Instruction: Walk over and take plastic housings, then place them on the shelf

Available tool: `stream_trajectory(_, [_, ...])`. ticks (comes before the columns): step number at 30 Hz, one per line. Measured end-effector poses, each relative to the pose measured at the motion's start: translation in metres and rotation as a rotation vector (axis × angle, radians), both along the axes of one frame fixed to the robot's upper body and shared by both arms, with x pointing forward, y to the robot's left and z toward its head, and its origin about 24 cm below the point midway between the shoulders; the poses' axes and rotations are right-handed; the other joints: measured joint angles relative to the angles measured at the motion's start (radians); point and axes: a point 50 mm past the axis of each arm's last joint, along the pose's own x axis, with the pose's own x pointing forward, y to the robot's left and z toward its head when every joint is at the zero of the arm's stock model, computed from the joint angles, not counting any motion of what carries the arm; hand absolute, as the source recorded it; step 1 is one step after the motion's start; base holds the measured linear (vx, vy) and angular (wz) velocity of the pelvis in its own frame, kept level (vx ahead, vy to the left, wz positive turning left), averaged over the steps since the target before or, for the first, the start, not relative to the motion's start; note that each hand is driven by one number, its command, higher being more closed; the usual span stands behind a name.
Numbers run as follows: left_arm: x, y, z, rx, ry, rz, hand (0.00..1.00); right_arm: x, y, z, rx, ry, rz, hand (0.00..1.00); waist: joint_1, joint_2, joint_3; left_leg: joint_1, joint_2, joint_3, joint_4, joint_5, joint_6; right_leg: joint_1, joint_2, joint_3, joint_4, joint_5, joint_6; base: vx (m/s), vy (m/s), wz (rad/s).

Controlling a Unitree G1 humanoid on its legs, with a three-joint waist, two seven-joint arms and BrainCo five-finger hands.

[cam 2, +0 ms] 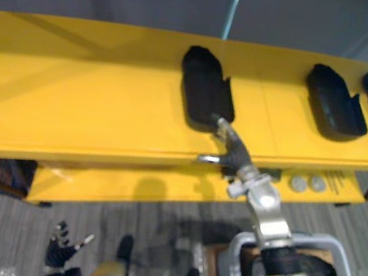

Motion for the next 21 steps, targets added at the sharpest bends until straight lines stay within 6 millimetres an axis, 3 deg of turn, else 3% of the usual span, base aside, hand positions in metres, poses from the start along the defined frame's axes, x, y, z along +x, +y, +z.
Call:
stream_trajectory(9, [0.000, 0.000, 0.000, 0.001, 0.000, -0.001, 0.00, 0.004, -0.005, -0.013, -0.011, 0.056, -0.041, 0.00, 0.003, -0.007, -0.005, -0.002, 0.000, -0.003, 0.000, 0.001, 0.000, 0.000, 0.000, -0.002, 0.001, 0.000, 0.000, 0.00, 0.000, 0.00])
stream_trajectory(17, [0.006, -0.001, 0.002, -0.002, -0.014, -0.007, 0.00, 0.037, -0.022, 0.000, -0.017, 0.032, -0.205, 0.00, 0.008, 0.001, -0.002, -0.017, -0.002, -0.034, 0.000, 0.012, -0.001, 0.001, 0.000, -0.032, 0.008, -0.001, -0.002, 0.00, -0.004, 0.10])
stream_trajectory(21, [0.010, -0.002, 0.003, -0.007, -0.029, -0.008, 0.00, 0.045, -0.026, 0.011, -0.028, 0.012, -0.225, 0.00, 0.032, 0.027, 0.003, -0.015, -0.003, -0.038, 0.000, 0.017, 0.000, 0.003, -0.001, -0.040, 0.017, -0.003, -0.004, -0.02, -0.009, 0.06])
